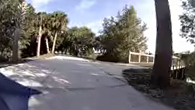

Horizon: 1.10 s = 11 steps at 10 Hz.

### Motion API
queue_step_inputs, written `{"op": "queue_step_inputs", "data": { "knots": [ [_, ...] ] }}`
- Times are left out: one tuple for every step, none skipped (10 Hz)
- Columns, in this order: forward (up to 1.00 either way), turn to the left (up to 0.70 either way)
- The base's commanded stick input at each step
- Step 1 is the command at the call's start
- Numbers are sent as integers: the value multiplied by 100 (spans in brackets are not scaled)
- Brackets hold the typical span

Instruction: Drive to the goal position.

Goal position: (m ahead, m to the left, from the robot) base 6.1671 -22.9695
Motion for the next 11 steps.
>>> {"op": "queue_step_inputs", "data": {
  "knots": [
    [100, 0],
    [100, 27],
    [100, 27],
    [100, 27],
    [100, 27],
    [100, 27],
    [100, 27],
    [100, 0],
    [100, 0],
    [100, 0],
    [100, 0]
  ]
}}
